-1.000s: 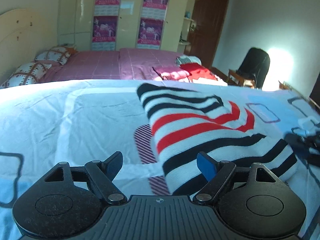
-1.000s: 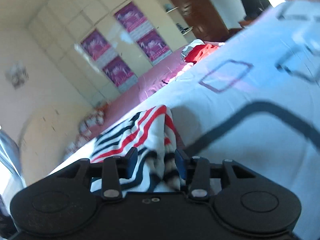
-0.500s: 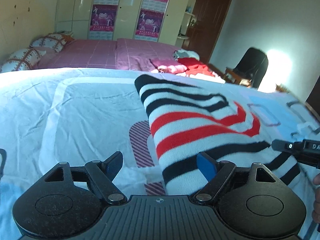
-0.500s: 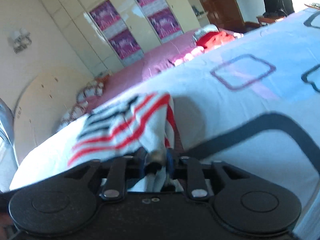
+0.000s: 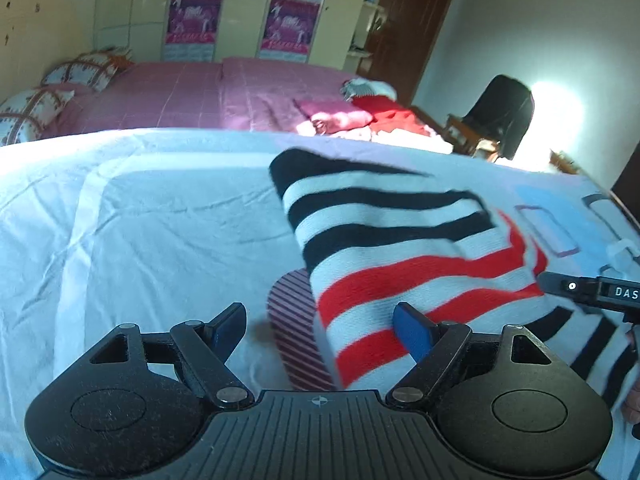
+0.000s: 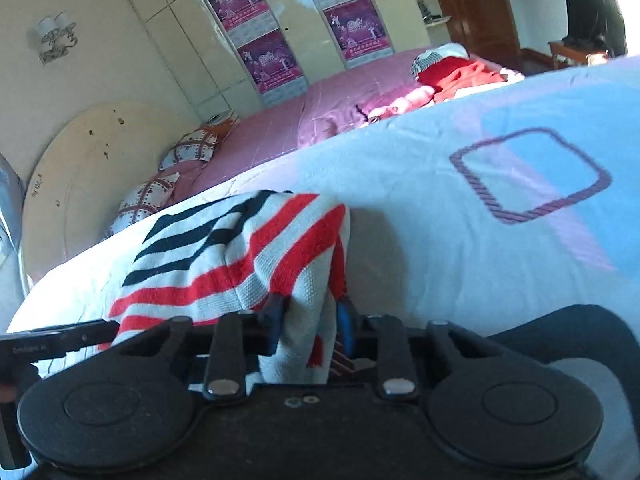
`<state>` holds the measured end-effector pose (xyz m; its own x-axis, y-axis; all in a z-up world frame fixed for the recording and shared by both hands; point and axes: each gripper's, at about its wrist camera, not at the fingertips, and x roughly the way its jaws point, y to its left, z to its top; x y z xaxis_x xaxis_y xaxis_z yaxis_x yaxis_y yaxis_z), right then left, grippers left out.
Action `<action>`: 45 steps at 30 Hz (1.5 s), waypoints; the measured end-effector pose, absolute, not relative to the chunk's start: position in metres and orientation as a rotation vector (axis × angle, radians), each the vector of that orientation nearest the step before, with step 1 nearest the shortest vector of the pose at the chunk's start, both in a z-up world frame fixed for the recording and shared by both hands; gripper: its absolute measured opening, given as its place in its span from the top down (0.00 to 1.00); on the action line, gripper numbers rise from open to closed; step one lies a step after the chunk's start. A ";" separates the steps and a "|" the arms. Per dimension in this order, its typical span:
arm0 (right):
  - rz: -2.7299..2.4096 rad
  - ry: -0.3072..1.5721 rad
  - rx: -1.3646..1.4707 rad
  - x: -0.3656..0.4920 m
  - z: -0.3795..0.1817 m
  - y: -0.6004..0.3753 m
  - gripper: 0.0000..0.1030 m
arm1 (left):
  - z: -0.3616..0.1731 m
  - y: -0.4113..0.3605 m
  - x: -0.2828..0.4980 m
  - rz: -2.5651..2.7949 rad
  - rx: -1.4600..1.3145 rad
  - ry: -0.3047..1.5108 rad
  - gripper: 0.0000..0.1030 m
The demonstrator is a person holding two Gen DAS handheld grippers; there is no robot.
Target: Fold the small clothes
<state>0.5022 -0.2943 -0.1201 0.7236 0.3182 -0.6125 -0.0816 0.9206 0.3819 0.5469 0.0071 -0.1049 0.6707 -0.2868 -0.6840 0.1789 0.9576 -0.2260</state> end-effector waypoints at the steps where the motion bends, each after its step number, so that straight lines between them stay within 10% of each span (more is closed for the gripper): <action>1: 0.226 0.730 0.348 0.502 -0.119 -0.294 0.75 | -0.106 0.006 0.548 -0.258 -0.150 0.793 0.22; 23: 0.209 0.762 0.319 0.563 -0.106 -0.301 0.66 | -0.108 -0.002 0.605 -0.221 -0.128 0.797 0.22; 28: 0.338 0.797 0.508 0.530 -0.101 -0.336 0.30 | -0.102 0.019 0.575 -0.406 -0.283 0.819 0.22; 45: 0.620 0.956 0.736 0.531 -0.143 -0.326 0.54 | -0.145 0.009 0.567 -0.646 -0.581 0.903 0.24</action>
